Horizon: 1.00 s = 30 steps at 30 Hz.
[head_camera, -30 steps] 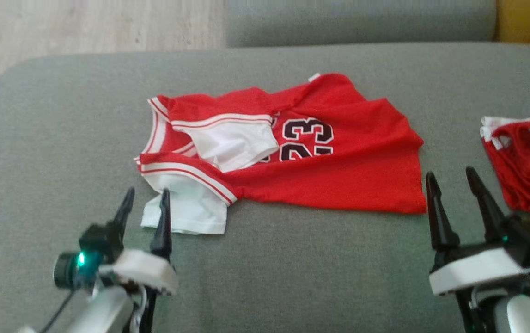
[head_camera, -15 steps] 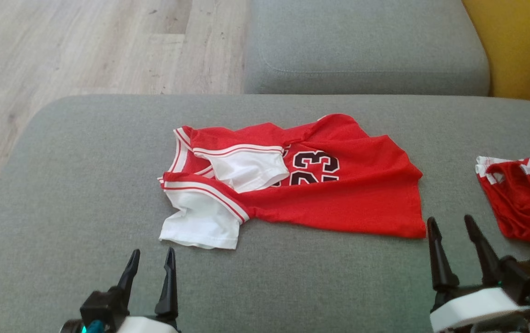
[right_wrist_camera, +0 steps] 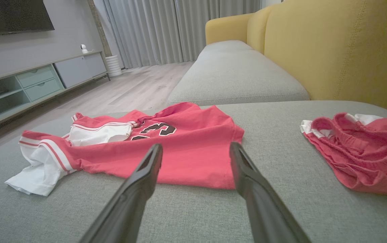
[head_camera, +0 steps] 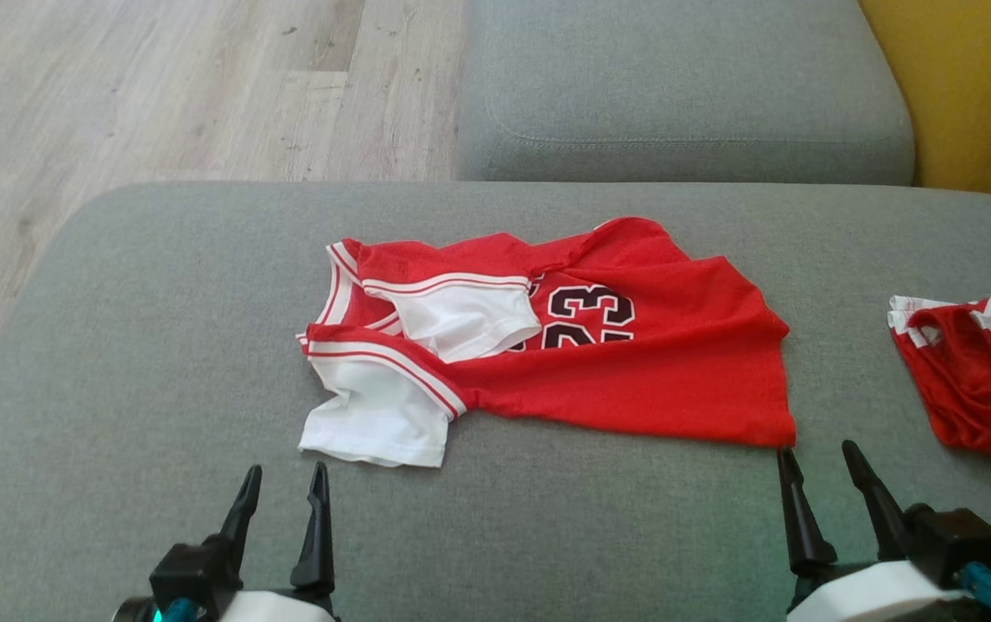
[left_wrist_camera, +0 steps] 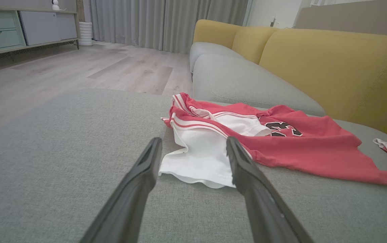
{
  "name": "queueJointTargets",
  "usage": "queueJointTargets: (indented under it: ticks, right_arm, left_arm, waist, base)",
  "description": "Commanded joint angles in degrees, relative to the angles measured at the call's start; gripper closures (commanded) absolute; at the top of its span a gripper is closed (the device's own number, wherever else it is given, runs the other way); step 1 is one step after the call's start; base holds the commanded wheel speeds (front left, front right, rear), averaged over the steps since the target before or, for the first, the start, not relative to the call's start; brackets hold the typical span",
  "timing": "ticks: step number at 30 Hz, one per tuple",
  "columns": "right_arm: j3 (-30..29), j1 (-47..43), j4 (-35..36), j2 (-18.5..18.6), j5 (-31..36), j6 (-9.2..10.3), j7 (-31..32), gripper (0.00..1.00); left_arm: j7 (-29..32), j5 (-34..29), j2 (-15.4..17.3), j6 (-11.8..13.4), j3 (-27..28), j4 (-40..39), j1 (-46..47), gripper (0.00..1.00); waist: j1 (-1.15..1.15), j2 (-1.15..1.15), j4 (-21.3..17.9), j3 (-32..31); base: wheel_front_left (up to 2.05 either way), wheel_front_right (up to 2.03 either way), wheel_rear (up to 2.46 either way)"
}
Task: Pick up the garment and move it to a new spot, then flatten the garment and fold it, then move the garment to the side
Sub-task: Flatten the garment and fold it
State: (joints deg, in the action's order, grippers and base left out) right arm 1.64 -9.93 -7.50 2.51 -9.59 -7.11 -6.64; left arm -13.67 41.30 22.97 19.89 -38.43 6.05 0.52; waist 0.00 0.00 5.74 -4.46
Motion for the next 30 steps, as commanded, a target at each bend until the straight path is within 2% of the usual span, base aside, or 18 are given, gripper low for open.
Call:
queueJointTargets:
  ticks: [1,13,18,24,30]
  right_arm:
    - [1.43,3.32,1.39,0.37,-0.29,-0.37,-0.81,0.00]
    - [1.21,4.16,0.53,0.37,-0.26,-0.37,-0.83,0.00]
    - [1.37,5.24,1.29,0.37,0.28,-0.37,-0.09,0.00]
    - [2.85,7.73,3.05,0.37,1.26,-0.37,1.55,0.00]
    - [3.77,9.96,3.80,0.37,2.02,-0.37,2.19,0.00]
  left_arm:
    - [-0.33,0.39,1.38,0.39,2.67,-1.97,1.99,0.00]
    - [0.27,1.14,1.44,0.78,2.75,-1.94,1.87,0.00]
    - [2.03,2.06,1.26,0.06,3.03,-0.12,4.33,0.00]
    - [7.47,4.26,0.23,-1.40,3.53,6.19,11.13,0.00]
    - [9.36,7.18,-2.14,-3.74,4.95,15.51,16.58,0.00]
  waist:
    - [0.00,0.00,0.04,0.08]
    - [0.00,0.00,0.11,0.82]
    - [0.00,0.00,-0.36,2.83]
    - [0.00,0.00,-1.93,7.15]
    - [0.00,0.00,-3.92,11.55]
  base:
    - [0.00,0.00,0.00]
    - [0.00,0.00,0.00]
    - [0.00,0.00,0.00]
    - [0.00,0.00,0.00]
    - [0.00,0.00,0.00]
